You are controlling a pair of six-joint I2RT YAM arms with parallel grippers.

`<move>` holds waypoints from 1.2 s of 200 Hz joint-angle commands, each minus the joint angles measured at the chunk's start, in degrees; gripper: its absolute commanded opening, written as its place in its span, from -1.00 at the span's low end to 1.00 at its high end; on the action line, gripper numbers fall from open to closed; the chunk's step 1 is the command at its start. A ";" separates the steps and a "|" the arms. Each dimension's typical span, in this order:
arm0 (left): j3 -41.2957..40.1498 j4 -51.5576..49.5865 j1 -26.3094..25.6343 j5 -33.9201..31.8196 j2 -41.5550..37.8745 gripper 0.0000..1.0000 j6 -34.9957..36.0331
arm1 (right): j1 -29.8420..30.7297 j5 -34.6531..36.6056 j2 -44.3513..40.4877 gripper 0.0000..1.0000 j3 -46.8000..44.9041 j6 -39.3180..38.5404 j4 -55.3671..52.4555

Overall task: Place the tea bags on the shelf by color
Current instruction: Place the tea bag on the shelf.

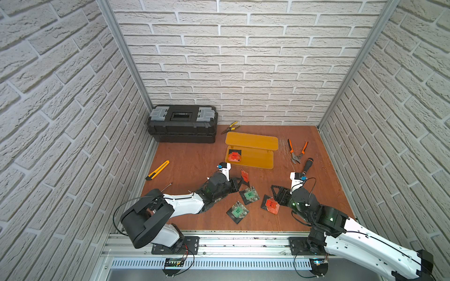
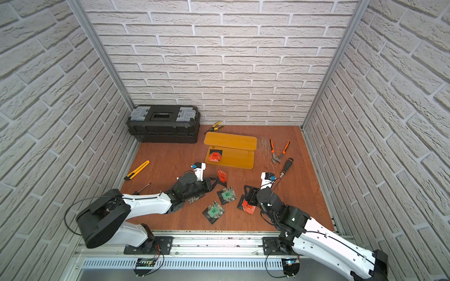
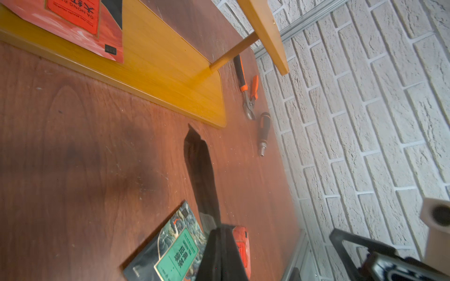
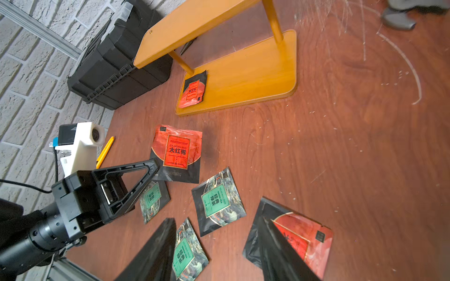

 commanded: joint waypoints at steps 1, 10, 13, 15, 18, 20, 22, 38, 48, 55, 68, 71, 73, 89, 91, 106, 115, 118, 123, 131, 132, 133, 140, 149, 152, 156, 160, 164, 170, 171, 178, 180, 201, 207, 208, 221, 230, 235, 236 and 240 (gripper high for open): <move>2.71 5.12 1.41 1.72 2.84 -1.00 0.74 | -0.19 3.64 -2.51 0.16 0.93 -3.63 -3.56; 3.64 5.46 1.99 2.23 4.07 -1.00 0.75 | -0.23 3.88 -3.48 0.16 0.62 -3.71 -3.95; 3.96 5.60 2.17 2.50 4.46 -1.00 0.78 | -0.20 3.93 -3.81 0.16 0.50 -3.70 -4.05; 4.20 5.70 2.27 2.58 4.75 -1.00 0.77 | -0.19 3.89 -3.96 0.16 0.38 -3.70 -4.18; 4.48 5.79 2.52 2.79 5.17 -1.00 0.69 | -0.18 4.01 -4.30 0.16 0.23 -3.64 -4.23; 4.73 5.86 2.58 2.92 5.39 -1.00 0.66 | -0.21 4.00 -4.47 0.16 0.22 -3.62 -4.31; 4.92 5.92 2.71 3.01 5.70 -1.00 0.63 | -0.22 4.04 -4.65 0.16 0.11 -3.59 -4.41; 6.59 6.10 3.67 3.86 7.75 -1.00 0.46 | -0.19 4.29 -5.97 0.16 -0.59 -3.29 -4.83; 7.52 6.14 4.32 4.32 8.90 -1.00 0.27 | -0.19 4.45 -6.70 0.16 -0.83 -3.04 -5.35; 8.23 6.10 4.72 4.65 9.73 -1.00 0.14 | -0.24 4.58 -7.21 0.16 -1.05 -2.83 -5.72; 9.43 6.10 5.68 5.40 11.26 -1.00 -0.04 | -0.19 4.78 -8.04 0.16 -1.38 -2.67 -6.08; 9.74 6.16 5.83 5.67 11.66 -1.00 -0.14 | -0.19 4.87 -8.23 0.16 -1.45 -2.63 -6.15; 9.93 6.21 5.98 5.83 11.88 -1.00 -0.18 | -0.15 4.89 -8.42 0.16 -1.54 -2.64 -6.17; 11.28 6.43 7.04 6.78 13.68 -1.00 -0.55 | -0.19 5.10 -9.33 0.16 -1.77 -2.43 -6.57; 11.44 6.54 7.18 6.86 13.97 -1.00 -0.59 | -0.19 5.15 -9.51 0.16 -1.79 -2.46 -6.63; 12.72 6.71 7.95 7.77 15.49 -1.00 -0.57 | -0.19 5.44 -10.16 0.16 -1.94 -2.47 -6.84; 13.52 6.77 8.27 8.25 16.32 -1.00 -0.60 | -0.19 5.54 -10.49 0.16 -1.97 -2.47 -6.99; 13.75 6.77 8.51 8.43 16.56 -1.00 -0.52 | -0.25 5.58 -10.60 0.16 -1.96 -2.47 -7.04; 14.17 6.76 8.76 8.81 17.07 -1.00 -0.51 | -0.19 5.64 -10.82 0.16 -1.97 -2.47 -7.14; 14.89 6.62 9.13 9.25 17.89 -1.00 -0.49 | -0.23 5.81 -10.97 0.16 -1.97 -2.56 -7.18; 15.00 6.62 9.12 9.25 17.93 -1.00 -0.51 | -0.21 5.81 -11.02 0.16 -1.97 -2.60 -7.21; 15.11 6.61 9.20 9.30 17.99 -1.00 -0.47 | -0.20 5.81 -11.04 0.16 -2.02 -2.58 -7.22; 15.78 6.39 9.51 9.87 18.65 -1.00 -0.51 | -0.19 6.02 -11.23 0.16 -2.03 -2.60 -7.32; 16.61 6.11 9.93 10.51 19.49 -1.00 -0.44 | -0.19 6.14 -11.39 0.16 -1.99 -2.67 -7.44; 16.93 6.02 10.02 10.64 19.79 -1.00 -0.51 | -0.21 6.18 -11.46 0.16 -2.00 -2.65 -7.41; 17.38 5.84 10.19 10.91 20.05 -1.00 -0.44 | -0.19 6.20 -11.50 0.16 -2.00 -2.65 -7.49; 17.81 5.59 10.32 11.12 20.38 -1.00 -0.36 | -0.21 6.24 -11.58 0.16 -2.03 -2.65 -7.50; 18.14 5.52 10.48 11.35 20.66 -1.00 -0.37 | -0.19 6.26 -11.67 0.16 -2.06 -2.64 -7.55; 18.71 5.23 10.66 11.66 21.13 -1.00 -0.38 | -0.19 6.48 -11.68 0.17 -1.98 -2.64 -7.60; 18.76 5.17 10.67 11.69 21.22 -1.00 -0.36 | -0.19 6.45 -11.72 0.17 -2.02 -2.64 -7.59; 19.43 4.51 10.94 11.86 21.67 -1.00 -0.28 | -0.19 6.46 -11.86 0.17 -1.98 -2.67 -7.68; 19.60 4.35 10.97 11.84 21.79 -1.00 -0.28 | -0.17 6.43 -11.90 0.17 -1.98 -2.65 -7.68; 21.71 2.54 11.53 12.49 23.30 -1.00 -0.25 | -0.15 6.82 -12.29 0.17 -1.98 -2.73 -7.84; 22.29 2.16 11.72 12.63 23.71 -1.00 -0.30 | -0.19 6.88 -12.50 0.17 -2.02 -2.78 -7.91; 22.35 2.10 11.77 12.61 23.78 -1.00 -0.28 | -0.23 6.87 -12.53 0.18 -1.95 -2.75 -7.93; 23.60 1.24 12.08 12.89 24.79 -1.00 -0.29 | -0.19 7.08 -12.90 0.17 -1.91 -2.76 -8.11; 24.44 0.77 12.16 13.18 25.46 -1.00 -0.34 | -0.19 7.20 -13.13 0.18 -1.89 -2.65 -8.24; 24.94 0.65 12.31 13.36 25.82 -1.00 -0.36 | -0.23 7.28 -13.25 0.18 -1.93 -2.73 -8.35; 25.04 0.64 12.33 13.37 25.89 -1.00 -0.40 | -0.21 7.29 -13.26 0.18 -1.95 -2.69 -8.36; 25.40 0.49 12.36 13.42 26.19 -1.00 -0.37 | -0.19 7.35 -13.39 0.18 -1.89 -2.65 -8.50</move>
